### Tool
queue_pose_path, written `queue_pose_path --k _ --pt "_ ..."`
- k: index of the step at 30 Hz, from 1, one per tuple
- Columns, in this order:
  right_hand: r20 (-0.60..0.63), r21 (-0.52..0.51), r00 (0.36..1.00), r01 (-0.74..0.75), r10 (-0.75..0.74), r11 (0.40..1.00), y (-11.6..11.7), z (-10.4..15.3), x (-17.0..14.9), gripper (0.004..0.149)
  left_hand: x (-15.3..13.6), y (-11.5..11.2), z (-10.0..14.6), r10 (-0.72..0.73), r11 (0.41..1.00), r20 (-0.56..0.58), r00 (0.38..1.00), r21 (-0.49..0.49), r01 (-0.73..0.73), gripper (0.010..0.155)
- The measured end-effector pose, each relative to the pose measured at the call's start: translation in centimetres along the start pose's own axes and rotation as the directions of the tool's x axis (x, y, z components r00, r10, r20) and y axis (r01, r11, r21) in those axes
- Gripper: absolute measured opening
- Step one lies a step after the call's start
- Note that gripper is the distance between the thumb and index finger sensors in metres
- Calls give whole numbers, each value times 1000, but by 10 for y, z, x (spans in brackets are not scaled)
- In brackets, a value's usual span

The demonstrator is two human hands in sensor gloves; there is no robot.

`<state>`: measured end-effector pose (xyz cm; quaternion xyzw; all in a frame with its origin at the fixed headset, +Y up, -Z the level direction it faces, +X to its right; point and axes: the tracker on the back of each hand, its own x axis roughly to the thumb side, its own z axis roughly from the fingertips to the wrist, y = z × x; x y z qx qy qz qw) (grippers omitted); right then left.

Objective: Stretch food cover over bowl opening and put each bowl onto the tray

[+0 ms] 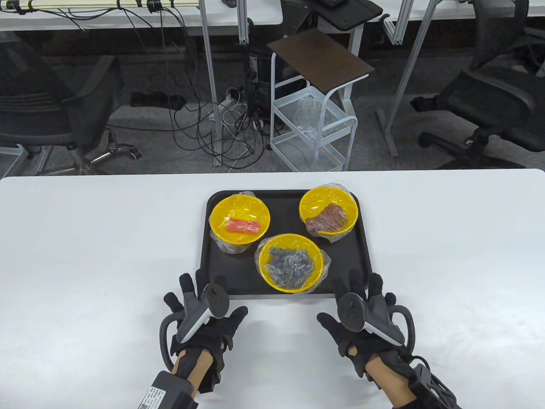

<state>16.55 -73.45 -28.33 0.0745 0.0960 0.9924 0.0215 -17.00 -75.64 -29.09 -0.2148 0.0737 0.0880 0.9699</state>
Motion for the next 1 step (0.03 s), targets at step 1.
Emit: queue_pose_path --k 1 --pt "2 0 1000 -1 1 1000 0 0 1 92 0 0 0 0 1000 -1 1000 0 0 91"
